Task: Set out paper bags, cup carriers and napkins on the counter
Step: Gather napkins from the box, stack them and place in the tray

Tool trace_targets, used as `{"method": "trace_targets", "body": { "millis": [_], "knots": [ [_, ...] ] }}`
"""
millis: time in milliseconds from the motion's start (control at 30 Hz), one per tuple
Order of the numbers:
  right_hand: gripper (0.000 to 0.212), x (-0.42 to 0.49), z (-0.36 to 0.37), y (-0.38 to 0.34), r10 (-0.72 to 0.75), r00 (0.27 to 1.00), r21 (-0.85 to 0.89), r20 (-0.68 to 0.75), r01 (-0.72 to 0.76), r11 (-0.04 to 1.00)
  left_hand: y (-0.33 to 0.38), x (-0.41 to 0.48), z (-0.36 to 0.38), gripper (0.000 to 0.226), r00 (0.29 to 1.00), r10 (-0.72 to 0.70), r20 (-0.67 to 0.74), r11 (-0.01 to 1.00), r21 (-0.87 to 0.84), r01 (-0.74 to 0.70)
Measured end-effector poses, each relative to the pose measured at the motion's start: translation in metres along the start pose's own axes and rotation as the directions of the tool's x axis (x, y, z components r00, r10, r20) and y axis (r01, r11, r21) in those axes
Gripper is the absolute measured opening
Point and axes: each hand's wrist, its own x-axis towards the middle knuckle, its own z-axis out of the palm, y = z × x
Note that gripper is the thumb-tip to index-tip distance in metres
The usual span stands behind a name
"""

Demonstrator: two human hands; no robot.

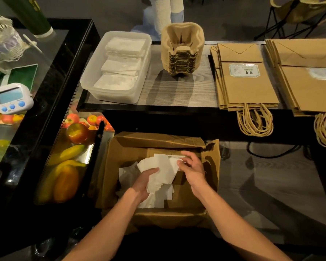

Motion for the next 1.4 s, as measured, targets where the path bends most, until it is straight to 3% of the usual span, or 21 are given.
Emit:
{"method": "trace_targets", "body": {
  "millis": [100, 267, 333, 500, 633, 667, 767, 833, 900, 967, 1067, 1133, 1267, 1300, 1400],
  "knots": [
    [0.041, -0.001, 0.003, 0.000, 0.023, 1.000, 0.057, 0.003, -0.023, 0.998, 0.001, -0.001, 0.002, 0.035, 1.000, -0.001, 0.001, 1.000, -0.007, 0.001],
    [0.047, -0.004, 0.012, -0.002, 0.287, 0.958, 0.284, 0.003, -0.276, 0.918, 0.002, -0.001, 0.002, 0.038, 1.000, 0.004, 0.030, 0.999, -0.039, -0.003],
    [0.040, -0.006, 0.010, -0.002, 0.265, 0.964, 0.350, 0.025, -0.257, 0.901, 0.002, -0.001, 0.001, 0.036, 1.000, 0.020, 0.019, 0.998, -0.060, -0.019],
    [0.037, -0.013, 0.003, -0.022, 0.023, 0.994, 0.144, 0.107, -0.038, 0.989, -0.002, 0.005, -0.005, 0.043, 0.997, 0.062, -0.047, 0.995, -0.076, -0.065],
    [0.034, -0.015, 0.003, -0.040, -0.016, 0.951, 0.193, 0.307, -0.046, 0.980, 0.000, 0.003, 0.001, 0.072, 0.997, 0.065, -0.040, 0.996, -0.058, -0.067],
    [0.034, -0.014, 0.005, -0.040, -0.021, 0.948, 0.162, 0.316, -0.032, 0.986, 0.001, 0.002, 0.004, 0.067, 0.997, 0.071, -0.018, 0.996, -0.062, -0.072],
    [0.033, -0.011, 0.017, -0.038, -0.060, 0.976, -0.045, 0.208, 0.071, 0.996, 0.005, -0.004, 0.010, 0.035, 0.994, 0.099, 0.051, 0.991, -0.100, -0.093],
    [0.032, -0.008, 0.019, -0.029, -0.098, 0.979, -0.204, 0.176, 0.134, 0.970, 0.007, -0.006, 0.012, 0.026, 0.992, 0.103, 0.071, 0.985, -0.146, -0.091],
    [0.031, -0.008, 0.020, -0.021, -0.152, 0.973, -0.295, 0.173, 0.199, 0.935, 0.008, -0.008, 0.012, 0.035, 0.992, 0.094, 0.080, 0.983, -0.165, -0.080],
    [0.032, -0.007, 0.020, -0.014, -0.181, 0.975, -0.235, 0.131, 0.208, 0.949, 0.006, -0.004, 0.010, 0.048, 0.989, 0.093, 0.119, 0.989, -0.125, -0.078],
    [0.036, -0.008, 0.024, -0.009, -0.123, 0.992, -0.051, 0.002, 0.123, 0.991, 0.002, 0.000, 0.007, 0.057, 0.989, 0.093, 0.111, 0.995, -0.049, -0.088],
    [0.040, -0.005, 0.028, -0.004, 0.005, 0.999, 0.072, -0.040, -0.002, 0.997, 0.000, 0.001, 0.005, 0.055, 0.990, 0.082, 0.116, 0.996, -0.054, -0.076],
    [0.069, -0.004, 0.031, 0.001, 0.332, 0.938, 0.272, 0.101, -0.347, 0.898, -0.001, 0.001, 0.006, 0.050, 0.990, 0.070, 0.119, 0.997, -0.054, -0.064],
    [0.072, -0.003, 0.030, 0.003, 0.339, 0.933, 0.265, 0.117, -0.358, 0.895, -0.001, -0.001, 0.007, 0.048, 0.990, 0.070, 0.124, 0.997, -0.048, -0.065],
    [0.056, -0.004, 0.024, 0.002, 0.221, 0.975, 0.126, -0.001, -0.219, 0.968, -0.003, -0.002, 0.005, 0.052, 0.990, 0.087, 0.110, 0.995, -0.057, -0.081]
  ]
}}
